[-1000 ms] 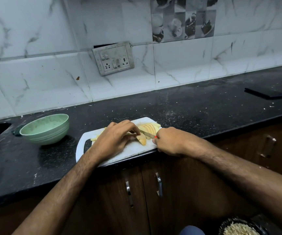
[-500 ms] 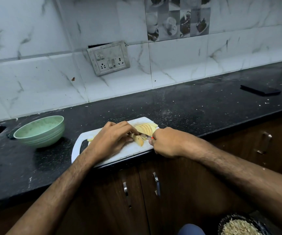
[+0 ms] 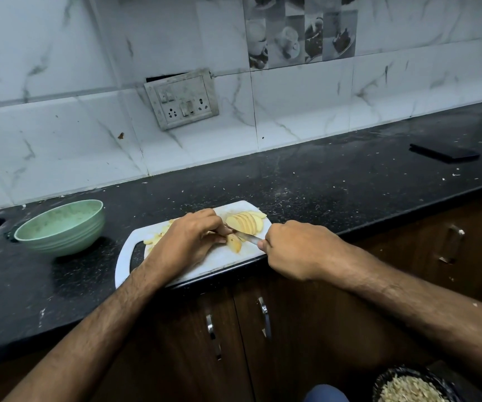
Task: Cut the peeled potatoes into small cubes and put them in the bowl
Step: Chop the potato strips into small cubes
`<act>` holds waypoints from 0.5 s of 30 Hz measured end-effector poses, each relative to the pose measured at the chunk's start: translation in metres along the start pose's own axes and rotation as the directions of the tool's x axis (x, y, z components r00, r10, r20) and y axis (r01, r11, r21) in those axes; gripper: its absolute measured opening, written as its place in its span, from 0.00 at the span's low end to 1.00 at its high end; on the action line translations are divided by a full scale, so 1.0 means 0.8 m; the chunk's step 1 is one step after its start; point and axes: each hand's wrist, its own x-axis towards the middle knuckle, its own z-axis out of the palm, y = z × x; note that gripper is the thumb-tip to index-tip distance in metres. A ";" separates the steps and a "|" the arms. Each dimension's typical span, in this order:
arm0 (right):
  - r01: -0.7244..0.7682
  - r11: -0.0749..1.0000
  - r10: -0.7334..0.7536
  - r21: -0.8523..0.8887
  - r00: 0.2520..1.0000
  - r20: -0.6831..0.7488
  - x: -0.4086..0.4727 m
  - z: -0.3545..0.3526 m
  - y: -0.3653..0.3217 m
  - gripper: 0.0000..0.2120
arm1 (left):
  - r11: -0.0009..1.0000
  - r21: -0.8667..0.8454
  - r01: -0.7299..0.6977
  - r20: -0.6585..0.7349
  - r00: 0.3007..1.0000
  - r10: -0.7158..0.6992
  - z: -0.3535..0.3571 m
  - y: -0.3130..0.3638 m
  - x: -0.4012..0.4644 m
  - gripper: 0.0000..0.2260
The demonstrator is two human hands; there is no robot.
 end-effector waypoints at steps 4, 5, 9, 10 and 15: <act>0.006 0.999 -0.007 0.036 1.000 0.028 0.003 0.002 -0.005 0.09 | 1.000 0.012 0.002 -0.017 1.000 -0.002 0.002 0.000 0.000 0.06; 0.006 0.999 -0.007 0.038 1.000 0.031 0.005 0.002 -0.007 0.08 | 1.000 0.019 -0.001 -0.025 1.000 0.002 0.002 0.000 -0.001 0.06; 0.014 0.999 -0.016 0.046 0.999 0.039 0.011 0.010 -0.017 0.13 | 0.996 0.093 -0.013 -0.045 0.999 0.017 0.004 0.002 -0.002 0.09; 0.020 0.999 -0.021 0.040 0.999 0.039 0.013 0.011 -0.018 0.13 | 0.992 0.122 -0.015 -0.045 0.999 0.020 0.003 0.002 -0.003 0.09; 0.032 0.999 -0.031 -0.001 0.998 0.063 0.001 0.010 -0.009 0.12 | 0.988 0.154 0.007 -0.067 0.998 0.004 0.002 0.002 -0.002 0.07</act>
